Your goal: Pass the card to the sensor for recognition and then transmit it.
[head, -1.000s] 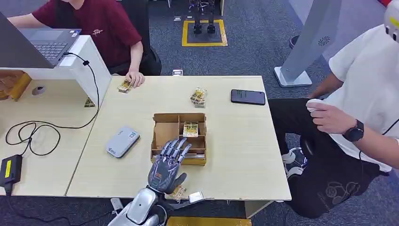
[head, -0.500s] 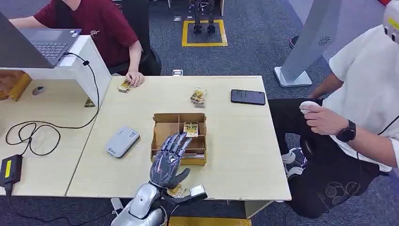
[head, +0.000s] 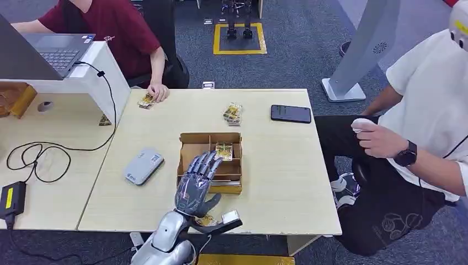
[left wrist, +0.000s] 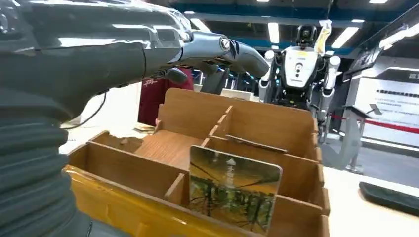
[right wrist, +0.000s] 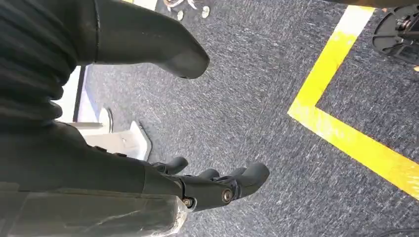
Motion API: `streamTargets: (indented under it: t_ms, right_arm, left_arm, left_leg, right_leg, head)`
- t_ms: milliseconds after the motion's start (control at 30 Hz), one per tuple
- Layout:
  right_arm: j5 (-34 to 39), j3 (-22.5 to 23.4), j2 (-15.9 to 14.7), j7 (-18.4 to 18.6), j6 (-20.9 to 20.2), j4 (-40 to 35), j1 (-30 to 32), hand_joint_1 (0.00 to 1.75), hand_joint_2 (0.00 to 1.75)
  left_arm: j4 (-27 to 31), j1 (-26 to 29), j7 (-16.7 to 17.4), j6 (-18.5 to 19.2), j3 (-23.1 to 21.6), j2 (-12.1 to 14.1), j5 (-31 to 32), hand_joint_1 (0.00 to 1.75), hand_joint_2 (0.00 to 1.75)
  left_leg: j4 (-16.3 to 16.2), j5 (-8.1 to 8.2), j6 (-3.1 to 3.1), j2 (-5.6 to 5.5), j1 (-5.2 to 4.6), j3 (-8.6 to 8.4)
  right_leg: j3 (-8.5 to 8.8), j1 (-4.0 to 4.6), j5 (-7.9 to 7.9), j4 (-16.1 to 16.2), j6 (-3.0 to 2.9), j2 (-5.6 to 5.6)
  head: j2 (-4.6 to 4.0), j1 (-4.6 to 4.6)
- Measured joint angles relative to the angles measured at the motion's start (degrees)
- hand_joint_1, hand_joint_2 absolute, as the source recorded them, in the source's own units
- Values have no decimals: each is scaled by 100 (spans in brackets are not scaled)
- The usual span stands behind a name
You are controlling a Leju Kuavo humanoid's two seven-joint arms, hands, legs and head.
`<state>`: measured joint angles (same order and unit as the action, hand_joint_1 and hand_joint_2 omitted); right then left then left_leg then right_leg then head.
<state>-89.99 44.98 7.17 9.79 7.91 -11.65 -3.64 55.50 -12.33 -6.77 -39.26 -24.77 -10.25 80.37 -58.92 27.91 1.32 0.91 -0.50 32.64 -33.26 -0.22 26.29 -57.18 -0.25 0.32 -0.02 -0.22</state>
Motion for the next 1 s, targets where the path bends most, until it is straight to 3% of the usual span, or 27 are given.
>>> streamTargets:
  t_ms: [267, 300, 333, 1000]
  right_arm:
    - [6, -2, 0, 0, 0, 0, 0, 0, 175]
    - [4, -4, 0, 0, 0, 0, 0, 0, 175]
    - [4, -4, 0, 0, 0, 0, 0, 0, 175]
    - [2, -4, 0, -9, 0, 0, 0, 0, 175]
  left_arm:
    - [-145, -18, -96, 0, 20, -48, -57, 0, 175]
    - [-156, -19, -94, 0, 22, -48, -52, 12, 175]
    - [-173, -21, -88, 0, 24, -48, -50, 175, 175]
    - [-503, -155, -302, 0, 26, -28, -544, 175, 175]
  left_leg:
    - [0, 0, 0, 0, 0, 0]
    - [0, 0, 0, 0, 0, 0]
    - [0, 0, 0, 0, 0, 0]
    - [0, 0, 1, -1, 0, 0]
  right_leg:
    - [0, 0, 0, 0, 0, 0]
    - [0, 0, 0, 0, 0, 0]
    - [0, 0, 0, 0, 0, 0]
    - [1, 0, 0, 0, 0, -1]
  head:
    - [0, 0]
    - [0, 0]
    - [0, 0]
    - [0, 0]
